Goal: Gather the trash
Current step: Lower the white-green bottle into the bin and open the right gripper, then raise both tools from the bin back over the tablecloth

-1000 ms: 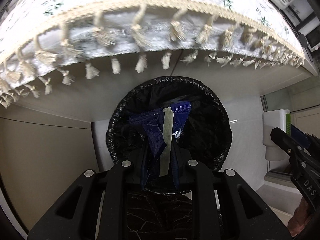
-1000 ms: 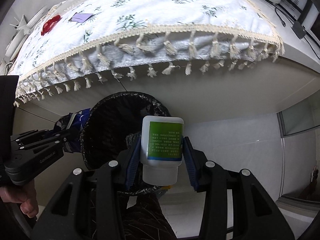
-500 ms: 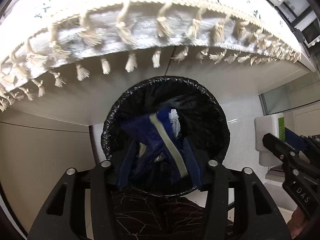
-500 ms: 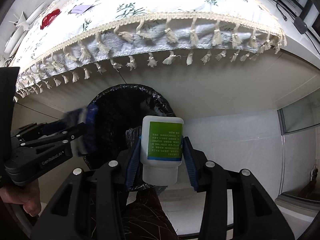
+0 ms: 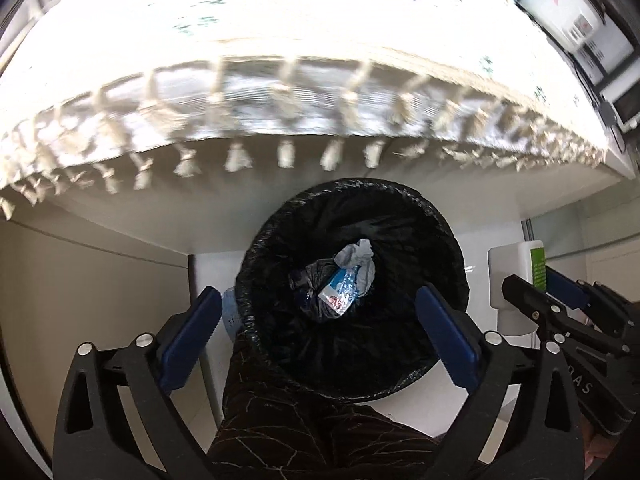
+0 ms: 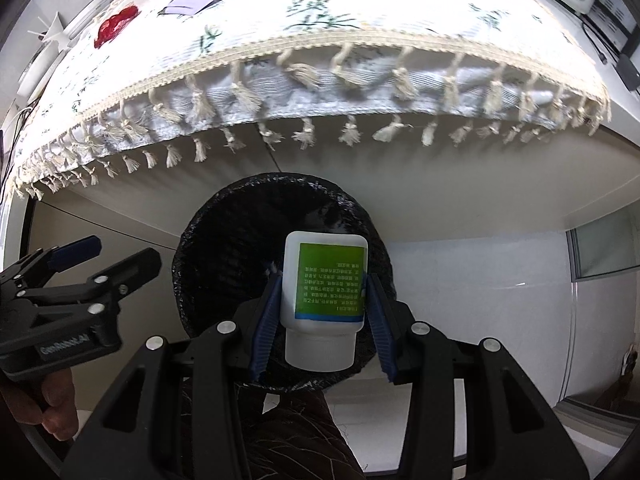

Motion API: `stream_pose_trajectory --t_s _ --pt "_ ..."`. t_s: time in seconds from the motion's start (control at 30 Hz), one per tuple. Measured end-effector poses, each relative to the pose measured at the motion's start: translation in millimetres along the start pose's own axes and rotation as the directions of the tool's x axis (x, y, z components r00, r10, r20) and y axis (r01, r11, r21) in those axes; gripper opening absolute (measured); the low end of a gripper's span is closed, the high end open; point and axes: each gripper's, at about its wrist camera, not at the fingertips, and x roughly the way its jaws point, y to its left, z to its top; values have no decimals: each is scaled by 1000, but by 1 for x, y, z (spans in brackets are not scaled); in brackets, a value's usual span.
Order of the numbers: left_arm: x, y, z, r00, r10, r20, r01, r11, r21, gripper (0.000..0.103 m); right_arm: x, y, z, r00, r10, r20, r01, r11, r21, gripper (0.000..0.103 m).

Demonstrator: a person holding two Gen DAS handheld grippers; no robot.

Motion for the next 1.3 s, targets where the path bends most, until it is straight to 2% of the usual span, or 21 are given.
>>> stream_pose_trajectory --t_s 0.33,0.8,0.97,1.1,1.3 --pt "-7 34 -4 999 43 20 -42 998 -48 97 20 44 15 1000 20 -21 -21 998 -57 40" --pt "4 60 -12 997 76 4 -75 994 -75 97 45 58 18 1000 8 -30 -10 996 -92 42" --pt "3 62 -12 997 75 7 -75 995 -68 96 30 50 19 1000 -2 0 2 997 -75 62" --pt "-14 67 -8 997 70 26 -68 995 -79 96 10 44 24 999 -1 36 3 998 -69 77" --pt "-42 73 5 995 72 63 -66 994 -91 97 -20 46 36 996 10 83 -3 997 -82 85"
